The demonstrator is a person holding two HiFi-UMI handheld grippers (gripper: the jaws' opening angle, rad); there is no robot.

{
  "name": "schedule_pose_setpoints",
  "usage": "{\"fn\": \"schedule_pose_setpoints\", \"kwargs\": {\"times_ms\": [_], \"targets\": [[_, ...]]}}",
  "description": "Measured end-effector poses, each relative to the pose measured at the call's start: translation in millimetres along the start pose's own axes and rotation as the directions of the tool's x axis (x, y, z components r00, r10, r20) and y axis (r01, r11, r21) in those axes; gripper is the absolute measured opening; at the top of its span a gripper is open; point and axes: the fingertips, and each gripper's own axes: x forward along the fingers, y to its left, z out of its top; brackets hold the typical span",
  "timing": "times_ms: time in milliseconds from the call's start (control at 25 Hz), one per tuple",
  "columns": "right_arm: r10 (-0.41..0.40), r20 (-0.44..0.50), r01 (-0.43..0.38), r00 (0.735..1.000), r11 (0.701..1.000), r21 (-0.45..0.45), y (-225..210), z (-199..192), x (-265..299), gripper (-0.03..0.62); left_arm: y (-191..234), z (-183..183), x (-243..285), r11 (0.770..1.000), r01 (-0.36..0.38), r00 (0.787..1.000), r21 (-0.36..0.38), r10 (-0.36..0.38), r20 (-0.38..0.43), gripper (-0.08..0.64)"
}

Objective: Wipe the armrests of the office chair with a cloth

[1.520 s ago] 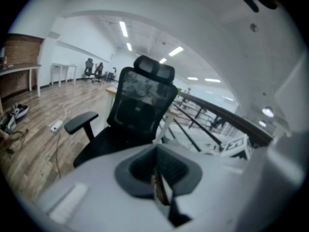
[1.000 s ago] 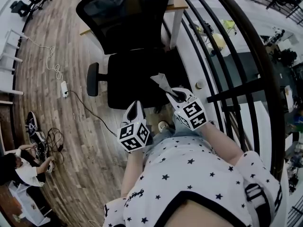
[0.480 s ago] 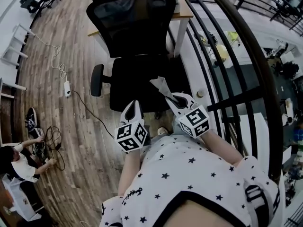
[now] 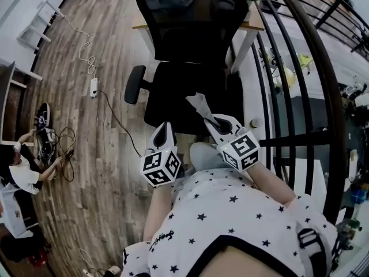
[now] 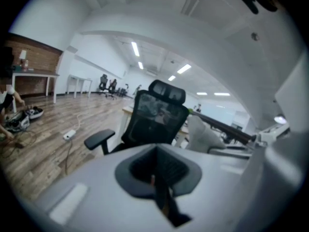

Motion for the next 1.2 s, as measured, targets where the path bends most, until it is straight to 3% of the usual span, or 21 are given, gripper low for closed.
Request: {"fn": "schedule_pose_setpoints", "kwargs": {"times_ms": [240, 600, 840, 1200], "targets": [[0.131, -0.006, -0.131, 0.991, 0.990, -0.049, 16.0, 18.2, 32.3, 0.032, 36.0, 7.7, -18.4, 0.989, -0.131, 0.990, -0.073, 0.134, 0.041, 0.006], [0.260, -0.040, -0.263, 0.965, 0.961, -0.085, 35.9, 35.1, 94.1, 0.032, 99.9, 18.5, -38.1, 0.939, -0.293, 0.948, -0.180, 0.310, 0.077, 0.006], [0.292, -0.045, -0.295, 0.955, 0.952, -0.083, 43.5, 42.2, 140.0, 0.032, 131.6, 27.0, -28.3, 0.927, -0.325, 0.937, -0.186, 0.342, 0.065, 0.006], [0.277, -0.067, -0.280, 0.959, 0.958, -0.057, 39.6, 50.7, 221.7, 0.032, 190.6, 44.5, 6.7, 0.932, -0.320, 0.945, -0.172, 0.327, 0.015, 0.006]]}}
